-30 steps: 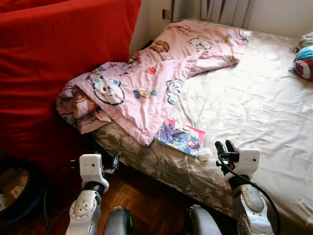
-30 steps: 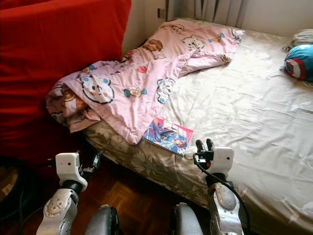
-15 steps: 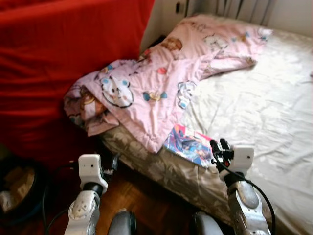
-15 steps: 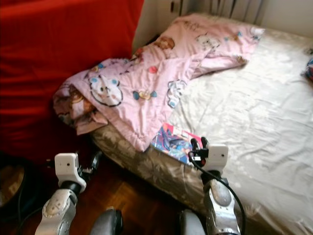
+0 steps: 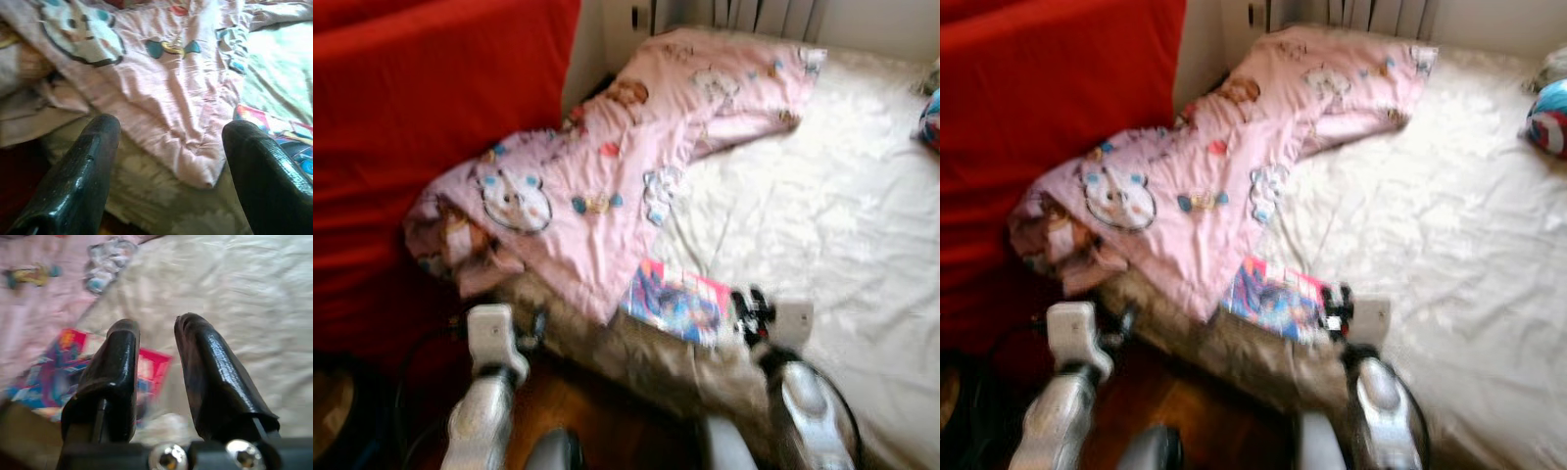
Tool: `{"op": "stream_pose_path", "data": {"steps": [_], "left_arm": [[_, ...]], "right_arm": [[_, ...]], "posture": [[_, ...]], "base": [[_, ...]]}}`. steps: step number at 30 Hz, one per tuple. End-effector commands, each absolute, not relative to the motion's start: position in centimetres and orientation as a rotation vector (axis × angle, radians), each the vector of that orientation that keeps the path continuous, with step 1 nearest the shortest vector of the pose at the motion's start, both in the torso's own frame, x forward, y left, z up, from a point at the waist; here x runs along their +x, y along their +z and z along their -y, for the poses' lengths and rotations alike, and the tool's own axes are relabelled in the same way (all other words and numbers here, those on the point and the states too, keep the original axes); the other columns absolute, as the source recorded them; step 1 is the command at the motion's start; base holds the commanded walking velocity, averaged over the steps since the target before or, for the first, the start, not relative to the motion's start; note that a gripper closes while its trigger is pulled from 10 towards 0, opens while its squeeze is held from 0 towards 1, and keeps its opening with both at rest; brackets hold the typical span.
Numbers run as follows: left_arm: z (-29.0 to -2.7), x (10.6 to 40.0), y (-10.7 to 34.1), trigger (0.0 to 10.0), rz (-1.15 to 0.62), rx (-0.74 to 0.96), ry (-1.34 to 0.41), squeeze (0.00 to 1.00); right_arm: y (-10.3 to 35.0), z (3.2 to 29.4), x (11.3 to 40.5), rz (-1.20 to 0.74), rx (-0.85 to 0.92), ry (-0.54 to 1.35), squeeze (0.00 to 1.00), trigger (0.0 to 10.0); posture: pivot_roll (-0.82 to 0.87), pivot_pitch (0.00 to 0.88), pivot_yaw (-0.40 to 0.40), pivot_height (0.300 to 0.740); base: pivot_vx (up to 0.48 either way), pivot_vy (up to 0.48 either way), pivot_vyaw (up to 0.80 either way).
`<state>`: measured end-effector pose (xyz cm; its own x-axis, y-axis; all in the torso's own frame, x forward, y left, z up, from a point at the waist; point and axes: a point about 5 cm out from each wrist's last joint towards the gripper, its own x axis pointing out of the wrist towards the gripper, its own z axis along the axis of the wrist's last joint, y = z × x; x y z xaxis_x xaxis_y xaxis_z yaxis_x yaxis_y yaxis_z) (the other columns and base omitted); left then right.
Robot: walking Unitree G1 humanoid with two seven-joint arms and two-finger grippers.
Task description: Clean up the room
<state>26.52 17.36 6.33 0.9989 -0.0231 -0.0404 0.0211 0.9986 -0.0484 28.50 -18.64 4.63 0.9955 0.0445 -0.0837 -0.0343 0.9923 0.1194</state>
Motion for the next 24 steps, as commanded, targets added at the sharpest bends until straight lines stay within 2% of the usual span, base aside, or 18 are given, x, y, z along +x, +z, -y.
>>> {"op": "stream_pose_path", "data": {"steps": [1, 9, 17, 18, 24], "left_arm": [[-18.3, 26.3, 6.3, 10.0, -0.048, -0.019, -0.004, 0.0], [-18.0, 26.3, 6.5, 10.0, -0.042, -0.023, -0.018, 0.0], [-17.7, 26.3, 6.5, 10.0, -0.052, -0.02, -0.038, 0.0], [-17.7, 26.3, 6.6, 10.0, -0.05, -0.02, -0.039, 0.0], [-17.8, 26.0, 6.8, 10.0, -0.05, -0.015, -0.044, 0.0]], "right_arm": [[4.2, 17.7, 28.5, -0.1, 0.143, 0.056, 0.0, 10.0], [3.1, 17.5, 28.9, -0.175, 0.192, 0.039, 0.0, 10.0], [1.0, 17.0, 29.5, -0.33, 0.333, -0.037, 0.0, 10.0], [0.9, 16.7, 29.8, -0.355, 0.366, -0.04, 1.0, 10.0], [0.7, 16.8, 30.1, -0.389, 0.397, -0.062, 1.0, 10.0]], "posture": [[-0.11, 0.178, 0.022, 0.621], [-0.1, 0.195, 0.025, 0.621], [-0.08, 0.219, 0.03, 0.621], [-0.07, 0.228, 0.033, 0.621], [-0.05, 0.243, 0.037, 0.621]], "base": [[0.289, 0.0, 0.0], [0.036, 0.0, 0.0], [0.0, 0.0, 0.0], [0.0, 0.0, 0.0], [0.0, 0.0, 0.0]]}}
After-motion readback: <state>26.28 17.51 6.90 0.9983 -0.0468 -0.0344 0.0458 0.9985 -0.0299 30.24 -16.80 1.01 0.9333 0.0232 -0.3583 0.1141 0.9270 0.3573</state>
